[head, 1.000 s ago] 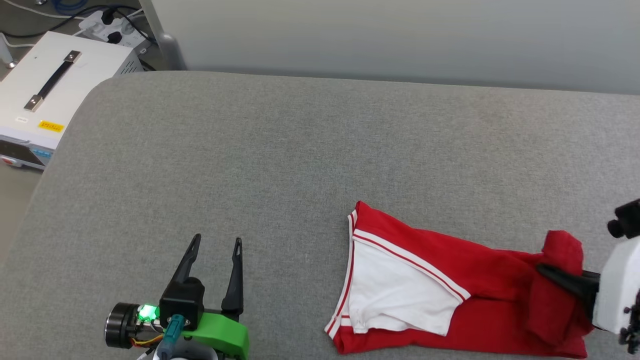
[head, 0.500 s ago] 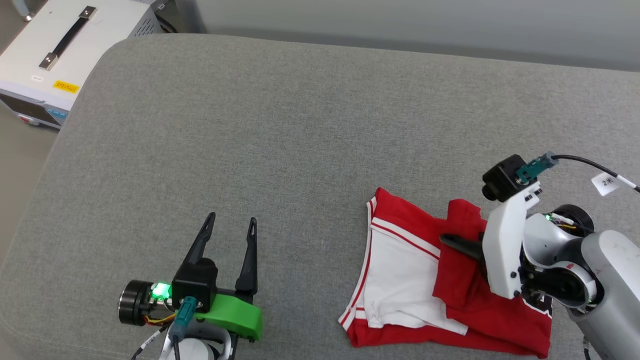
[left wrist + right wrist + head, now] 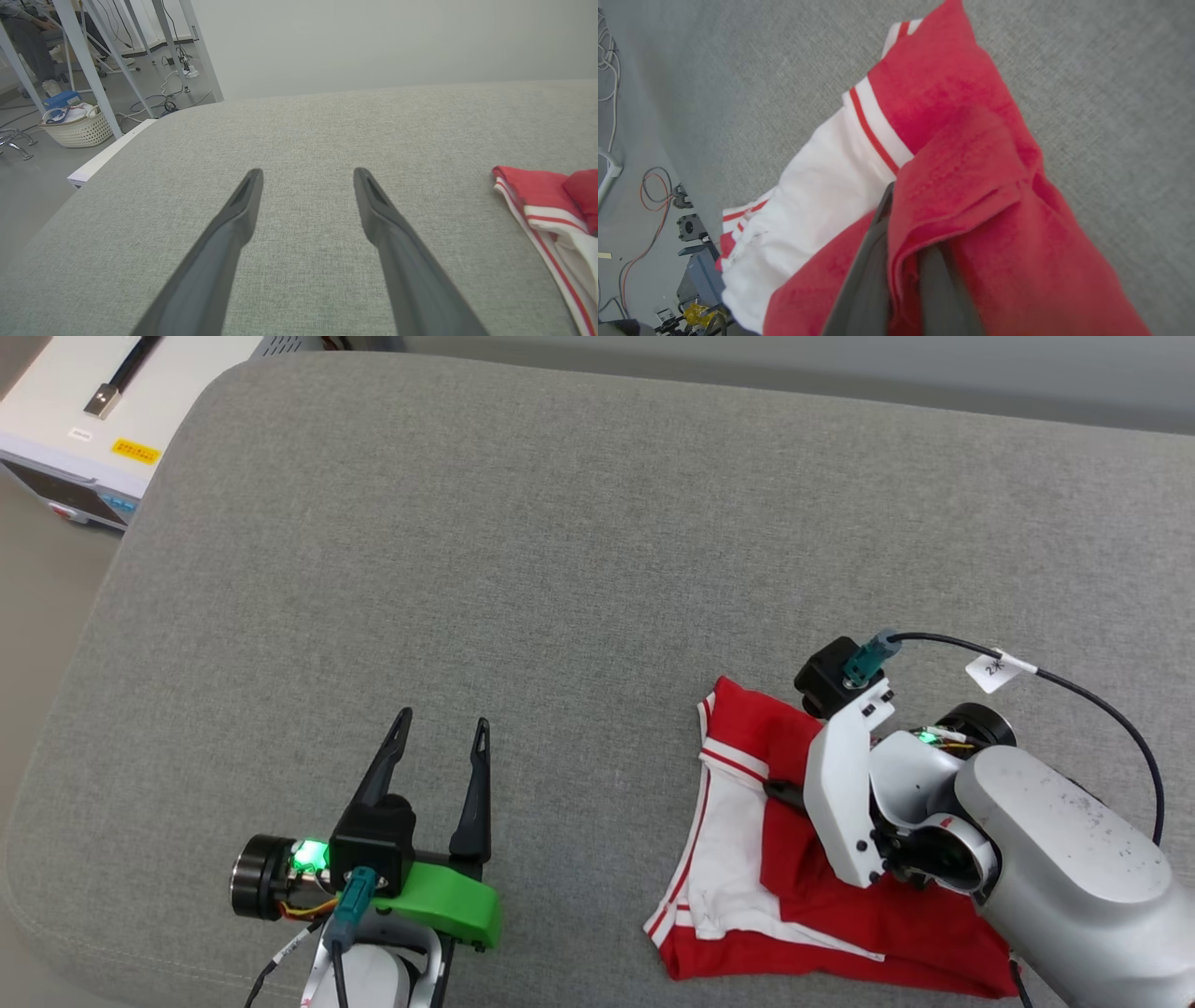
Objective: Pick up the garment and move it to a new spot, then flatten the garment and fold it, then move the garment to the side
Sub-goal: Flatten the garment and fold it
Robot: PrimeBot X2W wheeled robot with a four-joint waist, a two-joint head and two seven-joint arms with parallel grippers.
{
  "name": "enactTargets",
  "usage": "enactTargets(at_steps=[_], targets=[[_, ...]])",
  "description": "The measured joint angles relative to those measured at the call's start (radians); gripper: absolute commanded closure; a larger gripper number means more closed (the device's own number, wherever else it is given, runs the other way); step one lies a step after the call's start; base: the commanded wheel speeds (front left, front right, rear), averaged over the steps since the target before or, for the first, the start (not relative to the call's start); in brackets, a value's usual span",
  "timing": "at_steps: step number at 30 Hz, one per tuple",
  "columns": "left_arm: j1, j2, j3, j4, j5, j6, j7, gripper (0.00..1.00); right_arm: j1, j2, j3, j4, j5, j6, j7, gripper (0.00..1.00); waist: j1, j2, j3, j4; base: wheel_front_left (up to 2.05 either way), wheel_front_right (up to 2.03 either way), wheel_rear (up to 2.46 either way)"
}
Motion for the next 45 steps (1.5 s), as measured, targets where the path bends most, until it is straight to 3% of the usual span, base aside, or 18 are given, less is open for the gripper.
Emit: enactTargets(at_steps=[1,2,3,7,12,18,23,32,40,45], targets=[[0.0,-0.001,0.001,0.002,0.0,0.0,0.0,0.0,-0.005,0.003,0.01,0.006,0.002,0.0,-0.02,0.81,0.0,0.0,-0.002,-0.002,0.0,0.0,0.0],[0.001,-0.002,0.003,0.003,0.0,0.001,0.0,0.0,-0.007,0.007,0.016,0.01,0.004,0.0,-0.036,0.53,0.0,0.0,-0.004,-0.005,0.0,0.0,0.0],[0.002,-0.002,0.006,0.006,0.0,0.002,0.0,0.0,-0.007,0.01,0.024,0.012,0.011,0.0,-0.052,0.0,0.0,0.0,-0.007,-0.009,0.0,0.0,0.0],[0.005,-0.002,0.01,0.012,0.0,0.002,0.0,0.0,-0.016,-0.003,0.049,-0.02,0.013,0.0,-0.127,0.0,0.0,0.0,-0.026,-0.03,0.0,0.0,0.0],[0.018,0.001,0.03,0.012,0.0,0.002,0.0,0.0,-0.021,-0.076,0.024,-0.119,0.011,0.0,-0.249,0.0,0.0,0.0,-0.054,-0.059,0.0,0.0,0.0],[0.039,0.006,0.052,0.006,-0.001,0.003,0.0,0.0,0.043,-0.137,-0.123,-0.19,-0.082,0.0,-0.454,0.0,0.0,0.0,-0.091,-0.104,0.0,0.0,0.0],[0.061,0.012,0.068,-0.001,-0.002,0.002,0.0,0.0,0.129,-0.124,-0.282,-0.174,-0.227,0.0,-0.643,0.0,0.0,0.0,-0.121,-0.142,0.0,0.0,0.0],[0.084,0.017,0.074,-0.011,0.0,0.002,0.0,0.0,0.321,0.021,-0.591,-0.156,-0.424,0.0,-0.887,0.0,-0.0001,0.0,-0.176,-0.19,0.0,0.0,0.0],[0.112,0.018,0.09,-0.04,0.0,0.007,0.0,0.0,0.487,0.129,-0.728,-0.245,-0.574,0.0,-0.938,0.0,-0.0001,0.0,-0.211,-0.204,0.0,0.0,0.0],[0.132,0.017,0.096,-0.057,-0.002,0.013,0.0,0.0,0.601,0.223,-0.792,-0.3,-0.607,0.0,-0.939,0.0,-0.0001,0.0,-0.231,-0.2,0.0,0.0,0.0]])
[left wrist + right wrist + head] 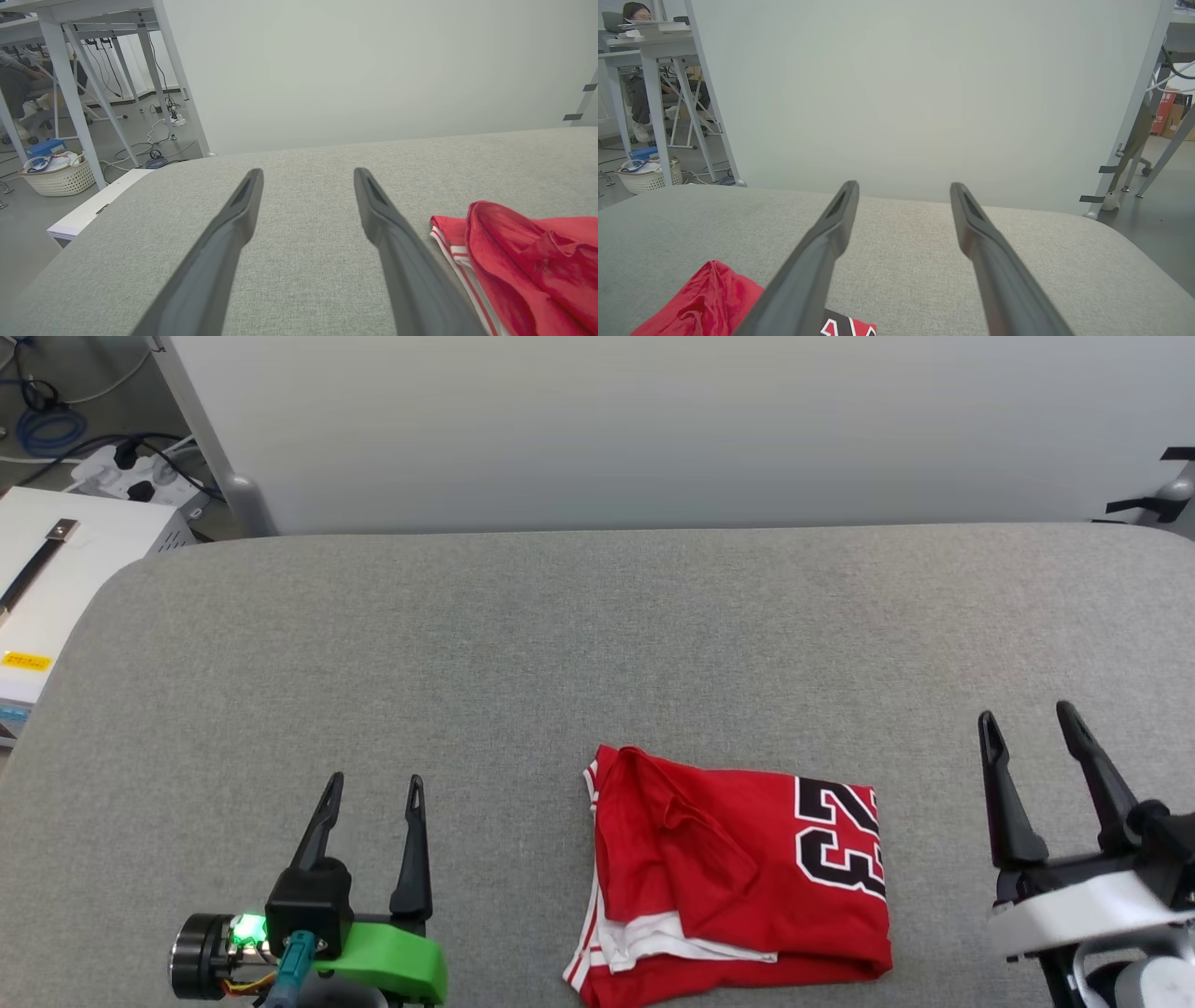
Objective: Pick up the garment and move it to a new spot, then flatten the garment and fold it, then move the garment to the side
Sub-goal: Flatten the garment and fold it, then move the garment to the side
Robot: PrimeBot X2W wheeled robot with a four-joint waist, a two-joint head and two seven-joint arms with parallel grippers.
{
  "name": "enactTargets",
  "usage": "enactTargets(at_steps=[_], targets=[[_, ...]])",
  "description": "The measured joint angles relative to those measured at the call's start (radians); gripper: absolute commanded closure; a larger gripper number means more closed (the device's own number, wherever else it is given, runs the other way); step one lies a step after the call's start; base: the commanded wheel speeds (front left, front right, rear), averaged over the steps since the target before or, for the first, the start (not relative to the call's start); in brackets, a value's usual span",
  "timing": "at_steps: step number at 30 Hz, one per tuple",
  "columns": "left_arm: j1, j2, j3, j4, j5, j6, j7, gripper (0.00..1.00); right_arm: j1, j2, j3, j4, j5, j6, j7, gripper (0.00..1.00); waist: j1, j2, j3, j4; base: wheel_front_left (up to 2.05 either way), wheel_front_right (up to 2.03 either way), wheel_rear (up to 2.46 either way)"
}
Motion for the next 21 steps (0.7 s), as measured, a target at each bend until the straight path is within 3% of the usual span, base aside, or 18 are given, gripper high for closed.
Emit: enactTargets(at_steps=[7,21], targets=[[0.028,-0.001,0.0,-0.007,0.0,0.0,0.0,0.0,0.093,0.064,-0.021,-0.02,-0.024,0.0,0.0,0.0,0.0,0.0,-0.015,0.011,0.0,0.0,0.0],[0.036,-0.004,-0.005,0.0,0.0,-0.003,0.0,0.0,0.139,0.077,-0.029,-0.009,-0.063,0.0,0.0,0.0,0.0,0.0,-0.015,0.025,0.0,0.0,0.0]])
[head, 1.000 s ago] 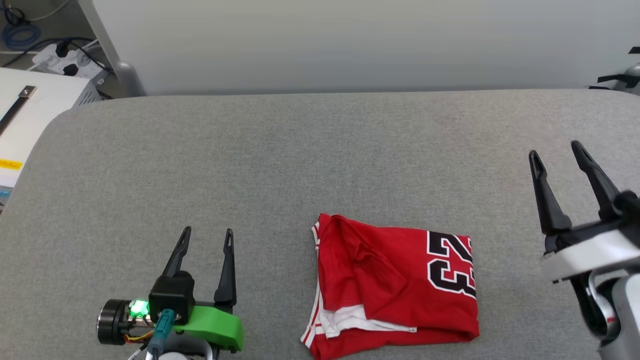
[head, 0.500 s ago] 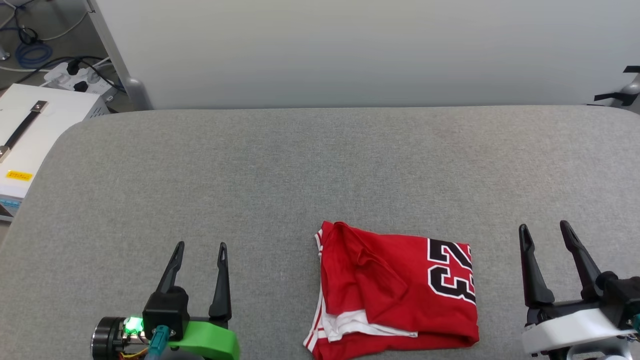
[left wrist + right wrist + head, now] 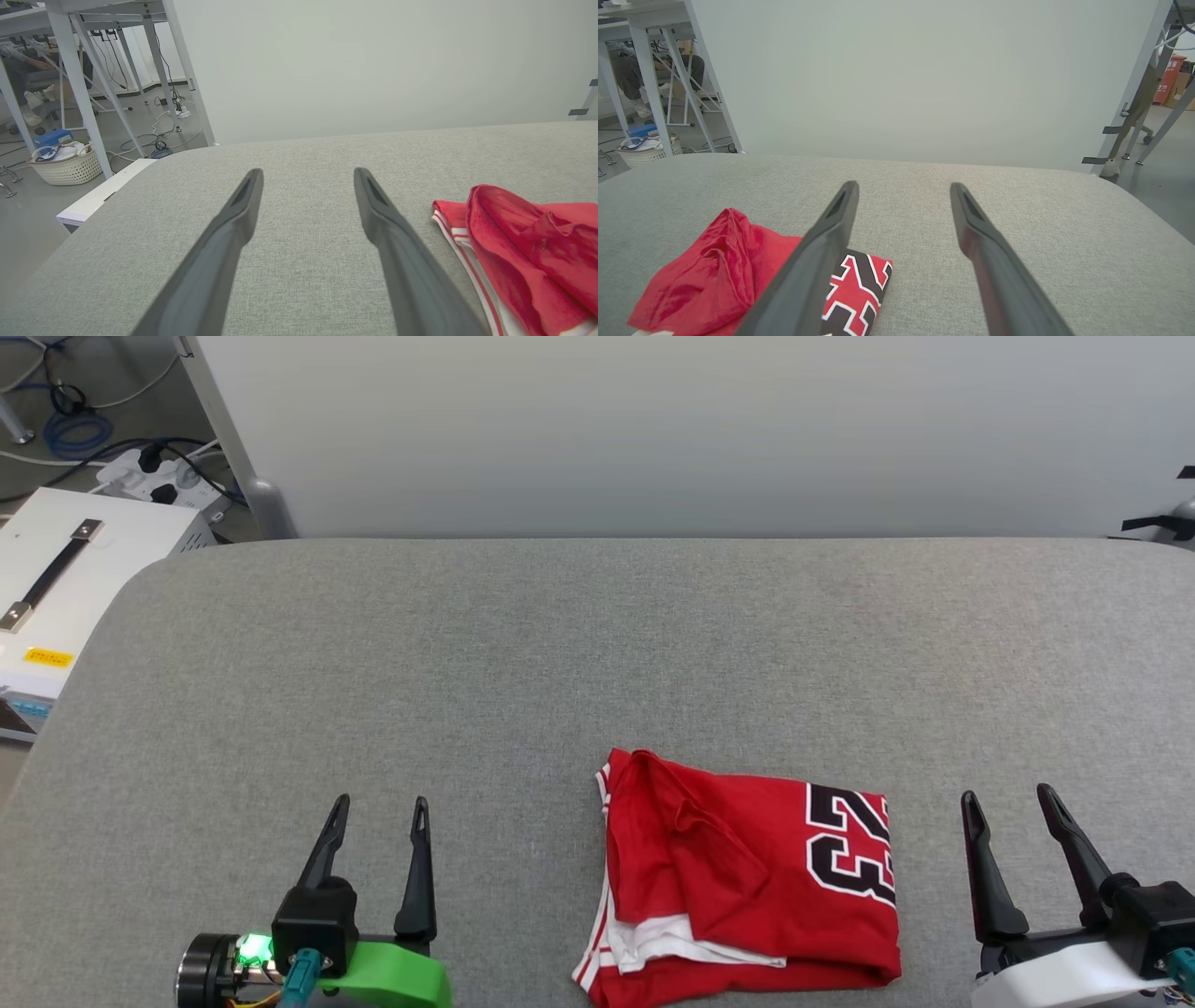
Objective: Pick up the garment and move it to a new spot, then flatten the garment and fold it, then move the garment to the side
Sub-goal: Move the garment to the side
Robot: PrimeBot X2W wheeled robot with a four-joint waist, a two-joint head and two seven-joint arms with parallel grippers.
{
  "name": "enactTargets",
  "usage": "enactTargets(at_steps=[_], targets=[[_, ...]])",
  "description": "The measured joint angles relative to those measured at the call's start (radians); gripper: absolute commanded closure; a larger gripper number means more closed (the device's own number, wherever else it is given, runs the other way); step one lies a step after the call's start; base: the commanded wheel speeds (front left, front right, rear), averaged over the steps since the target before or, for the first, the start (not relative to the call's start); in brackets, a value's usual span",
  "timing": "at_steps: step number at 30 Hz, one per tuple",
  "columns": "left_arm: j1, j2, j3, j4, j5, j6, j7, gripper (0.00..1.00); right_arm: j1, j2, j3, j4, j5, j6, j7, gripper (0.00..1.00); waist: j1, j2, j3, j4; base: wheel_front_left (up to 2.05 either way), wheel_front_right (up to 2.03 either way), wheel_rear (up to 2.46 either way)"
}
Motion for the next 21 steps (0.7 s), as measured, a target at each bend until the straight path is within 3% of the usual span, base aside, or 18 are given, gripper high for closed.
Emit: enactTargets(at_steps=[5,12,16,21], targets=[[0.0,0.0,0.002,0.001,0.001,0.0,0.0,0.0,-0.007,-0.011,-0.013,-0.006,-0.007,0.0,0.0,0.0,0.0,0.0,0.007,0.001,0.0,0.0,0.0],[-0.006,-0.001,-0.001,0.005,0.001,-0.008,0.0,0.0,-0.133,-0.108,-0.059,-0.014,-0.001,0.0,0.004,0.0,0.0,0.0,0.022,0.013,0.0,0.0,0.0],[-0.008,-0.002,-0.002,0.006,0.001,-0.01,0.0,0.0,-0.237,-0.183,-0.053,-0.028,0.044,0.0,0.108,0.0,0.0,0.0,0.032,0.02,0.0,0.0,0.0],[-0.016,-0.003,-0.005,0.008,0.001,-0.013,0.0,0.0,-0.333,-0.274,-0.001,-0.03,0.19,0.0,0.348,0.0,0.0,0.0,0.045,0.03,0.0,0.0,0.0]])
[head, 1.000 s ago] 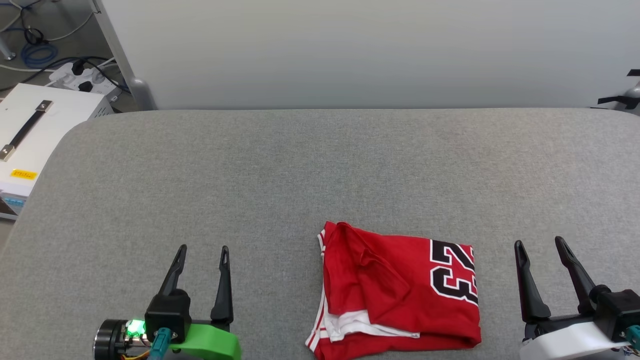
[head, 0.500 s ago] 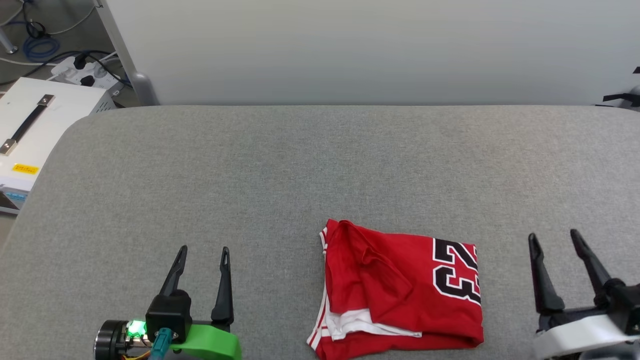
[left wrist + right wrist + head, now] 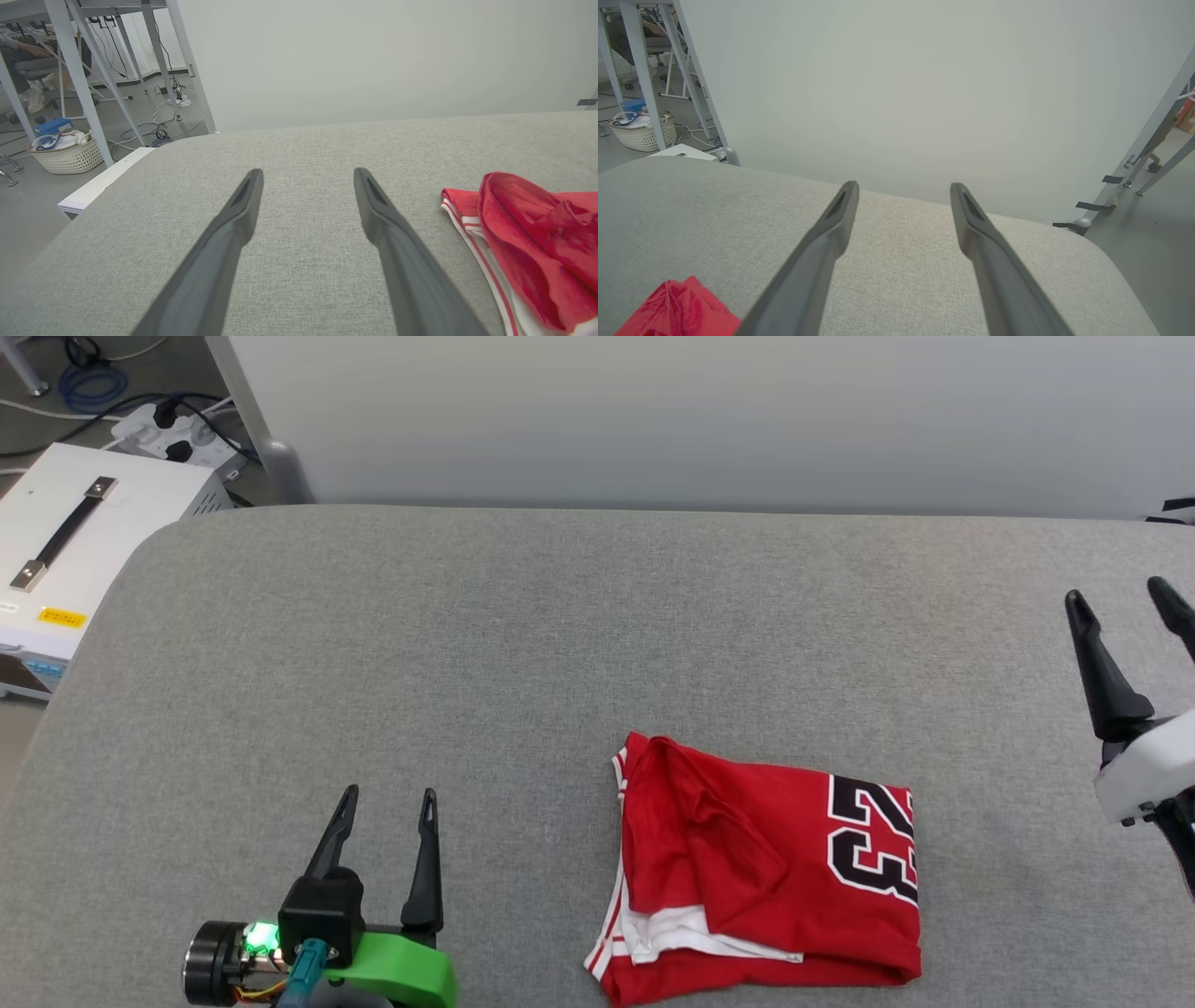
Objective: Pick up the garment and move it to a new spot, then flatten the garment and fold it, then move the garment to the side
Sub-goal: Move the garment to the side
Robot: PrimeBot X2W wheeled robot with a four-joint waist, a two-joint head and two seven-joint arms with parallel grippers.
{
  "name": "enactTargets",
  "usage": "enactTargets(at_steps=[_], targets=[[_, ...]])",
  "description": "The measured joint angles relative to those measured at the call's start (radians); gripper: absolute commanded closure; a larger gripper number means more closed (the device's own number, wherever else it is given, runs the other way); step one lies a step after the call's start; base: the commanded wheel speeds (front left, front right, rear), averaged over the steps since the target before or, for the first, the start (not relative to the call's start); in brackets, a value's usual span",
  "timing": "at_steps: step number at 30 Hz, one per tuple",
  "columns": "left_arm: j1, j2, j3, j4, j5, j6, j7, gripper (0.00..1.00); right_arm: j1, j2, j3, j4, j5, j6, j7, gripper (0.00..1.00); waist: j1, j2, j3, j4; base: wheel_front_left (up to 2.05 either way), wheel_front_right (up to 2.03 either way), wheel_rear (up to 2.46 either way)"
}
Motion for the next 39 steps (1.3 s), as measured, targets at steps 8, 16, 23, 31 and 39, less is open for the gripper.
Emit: enactTargets(at_steps=[8,16,23,31,39], targets=[[-0.02,-0.005,-0.01,0.0,0.0,0.0,0.0,0.0,-0.048,-0.11,0.074,0.022,0.353,0.0,0.502,0.0,0.0,0.0,0.027,0.017,0.0,0.0,0.0],[-0.043,-0.013,-0.018,0.0,0.0,-0.006,0.0,0.0,0.001,-0.134,0.082,0.066,0.513,0.0,0.786,0.0,0.0,0.0,0.062,0.035,0.0,0.0,0.0],[-0.066,-0.016,-0.024,-0.002,0.0,-0.006,0.0,0.0,0.028,-0.091,0.114,0.105,0.521,0.0,0.815,0.0,0.0,0.0,0.103,0.055,0.0,0.0,0.0],[-0.102,-0.018,-0.032,-0.002,0.001,-0.013,0.0,0.0,0.028,-0.055,0.183,0.175,0.521,0.0,0.787,0.0,0.0,0.0,0.158,0.078,0.0,0.0,0.0],[-0.115,-0.019,-0.04,-0.002,0.007,-0.014,0.0,0.0,0.012,-0.052,0.258,0.217,0.546,0.0,0.726,0.0,0.0,-0.0001,0.196,0.102,0.0,0.0,0.0]])
